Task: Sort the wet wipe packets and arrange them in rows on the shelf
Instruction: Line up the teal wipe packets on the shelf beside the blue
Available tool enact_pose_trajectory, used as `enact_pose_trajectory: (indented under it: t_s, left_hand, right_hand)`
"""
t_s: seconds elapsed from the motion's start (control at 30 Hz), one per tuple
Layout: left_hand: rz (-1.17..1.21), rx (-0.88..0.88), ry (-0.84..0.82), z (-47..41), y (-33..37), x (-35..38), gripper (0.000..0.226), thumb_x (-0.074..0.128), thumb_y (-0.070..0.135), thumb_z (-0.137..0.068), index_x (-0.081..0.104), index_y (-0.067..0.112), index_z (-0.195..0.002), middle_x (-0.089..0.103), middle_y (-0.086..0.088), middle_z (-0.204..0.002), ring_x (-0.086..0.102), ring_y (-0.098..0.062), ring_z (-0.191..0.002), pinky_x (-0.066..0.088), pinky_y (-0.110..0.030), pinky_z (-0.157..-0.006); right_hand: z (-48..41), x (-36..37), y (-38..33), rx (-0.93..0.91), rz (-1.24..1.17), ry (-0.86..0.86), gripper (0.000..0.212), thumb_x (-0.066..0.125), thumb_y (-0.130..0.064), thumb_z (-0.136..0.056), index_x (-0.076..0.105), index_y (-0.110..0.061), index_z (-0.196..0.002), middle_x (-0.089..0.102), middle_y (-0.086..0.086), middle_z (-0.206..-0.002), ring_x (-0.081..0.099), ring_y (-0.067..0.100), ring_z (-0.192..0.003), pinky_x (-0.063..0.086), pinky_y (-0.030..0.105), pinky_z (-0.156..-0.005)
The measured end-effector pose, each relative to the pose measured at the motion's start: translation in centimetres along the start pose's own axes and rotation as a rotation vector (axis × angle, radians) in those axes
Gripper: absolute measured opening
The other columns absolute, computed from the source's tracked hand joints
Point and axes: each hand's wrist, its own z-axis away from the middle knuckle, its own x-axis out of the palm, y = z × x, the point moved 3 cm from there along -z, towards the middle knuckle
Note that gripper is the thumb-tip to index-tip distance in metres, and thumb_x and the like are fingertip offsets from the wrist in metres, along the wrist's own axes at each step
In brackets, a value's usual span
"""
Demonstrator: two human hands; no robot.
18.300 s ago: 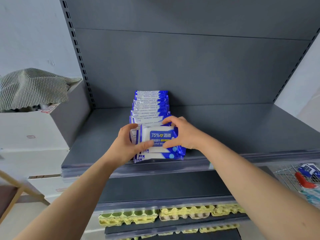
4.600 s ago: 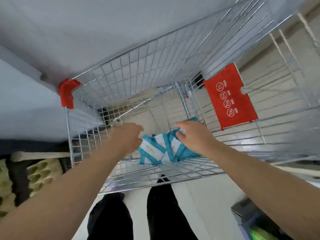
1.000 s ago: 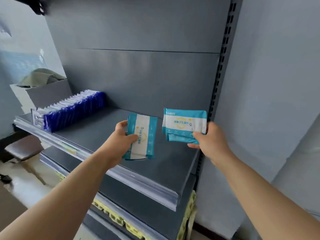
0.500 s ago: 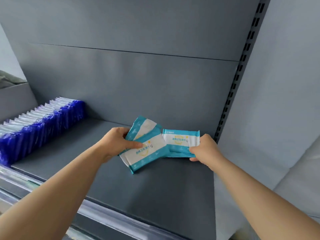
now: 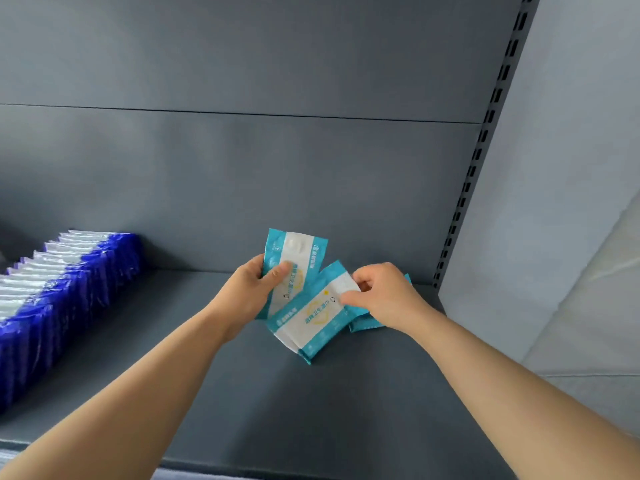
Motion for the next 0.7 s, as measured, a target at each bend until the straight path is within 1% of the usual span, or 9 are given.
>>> enact_pose_trajectory:
  t_s: [0.07, 0.13, 0.23, 0.3, 0.37, 0.47, 0.53, 0.6, 0.7]
  left_hand:
    - [-0.028, 0.035, 0.047, -0.7, 0.0, -1.3, 0.016, 0.061, 0.026, -0.092, 0.064, 0.02, -0.107, 0.074, 0.004, -0.095, 0.072, -0.015, -0.082, 0.058, -0.031, -0.071]
    - [-0.037, 0.082, 0.089, -1.3, -0.2, -2.6, 0.021, 0.064, 0.006, -0.088, 0.063, 0.019, -0.104, 0.072, -0.002, -0.098, 0.07, -0.017, -0.081, 0.057, -0.028, -0.068]
    - [0.045, 0.046, 0.082, -1.4, -0.6, -3.9, 0.03, 0.06, -0.008, -0.085, 0.057, 0.019, -0.098, 0.067, -0.009, -0.099, 0.07, -0.021, -0.08, 0.057, -0.028, -0.057]
    - [0.118, -0.011, 0.007, -1.2, -1.1, -4.0, 0.03, 0.053, -0.008, -0.089, 0.058, 0.016, -0.106, 0.069, -0.009, -0.101, 0.072, -0.023, -0.083, 0.058, -0.028, -0.059]
    - [0.225, -0.057, -0.067, -1.0, -1.9, -3.7, 0.031, 0.043, -0.006, -0.093, 0.058, 0.009, -0.116, 0.07, -0.013, -0.106, 0.071, -0.025, -0.089, 0.06, -0.033, -0.069]
    - [0.409, -0.094, -0.121, -0.9, -2.7, -2.9, 0.026, 0.043, 0.004, -0.098, 0.055, 0.002, -0.121, 0.068, -0.017, -0.114, 0.069, -0.029, -0.098, 0.055, -0.044, -0.088]
    - [0.359, -0.054, -0.138, -0.9, -3.1, -2.5, 0.033, 0.062, 0.016, -0.091, 0.053, 0.002, -0.119, 0.068, -0.015, -0.113, 0.068, -0.029, -0.101, 0.052, -0.046, -0.093]
    - [0.207, -0.022, -0.087, -1.3, -3.5, -2.4, 0.042, 0.077, 0.012, -0.077, 0.054, 0.0, -0.111, 0.068, -0.017, -0.11, 0.069, -0.03, -0.098, 0.054, -0.045, -0.09]
    - [0.027, -0.007, 0.009, -2.4, -4.0, -3.0, 0.038, 0.079, 0.004, -0.074, 0.054, 0.002, -0.103, 0.067, -0.014, -0.107, 0.069, -0.027, -0.094, 0.058, -0.04, -0.082]
  right_hand:
    - [0.2, -0.3, 0.3, 0.066, -0.059, 0.031, 0.021, 0.069, -0.017, -0.08, 0.059, 0.002, -0.083, 0.061, 0.009, -0.079, 0.056, 0.018, -0.065, 0.046, 0.026, -0.05]
    - [0.5, -0.5, 0.6, 0.131, -0.143, 0.051, 0.011, 0.063, -0.013, -0.086, 0.062, -0.006, -0.094, 0.067, 0.005, -0.096, 0.067, 0.019, -0.085, 0.057, 0.024, -0.057]
    - [0.9, 0.2, 0.6, 0.176, -0.217, 0.09, 0.017, 0.056, -0.009, -0.09, 0.063, -0.014, -0.104, 0.068, -0.003, -0.106, 0.07, 0.017, -0.084, 0.061, 0.033, -0.066]
    - [0.9, 1.3, 0.5, 0.219, -0.274, 0.119, 0.021, 0.055, -0.008, -0.09, 0.062, -0.015, -0.108, 0.067, -0.004, -0.109, 0.072, 0.019, -0.076, 0.061, 0.036, -0.068]
    - [0.7, 2.4, 0.1, 0.244, -0.348, 0.131, 0.022, 0.055, -0.006, -0.091, 0.06, -0.016, -0.11, 0.066, -0.004, -0.112, 0.073, 0.019, -0.072, 0.06, 0.031, -0.062]
    - [0.5, 4.0, -0.7, 0.248, -0.462, 0.134, 0.025, 0.057, -0.001, -0.089, 0.062, -0.016, -0.108, 0.067, -0.004, -0.112, 0.072, 0.015, -0.079, 0.06, 0.03, -0.062]
    - [0.4, 4.9, -0.9, 0.263, -0.481, 0.114, 0.028, 0.058, 0.0, -0.086, 0.063, -0.015, -0.11, 0.068, -0.002, -0.11, 0.072, 0.016, -0.082, 0.061, 0.036, -0.068]
    - [0.3, 5.0, -0.7, 0.268, -0.411, 0.092, 0.026, 0.061, -0.006, -0.083, 0.064, -0.017, -0.107, 0.07, -0.001, -0.107, 0.072, 0.017, -0.085, 0.06, 0.041, -0.075]
    - [0.4, 2.4, 0.0, 0.242, -0.191, 0.209, 0.02, 0.068, -0.024, -0.083, 0.064, -0.012, -0.098, 0.07, -0.001, -0.1, 0.069, 0.013, -0.088, 0.056, 0.033, -0.081]
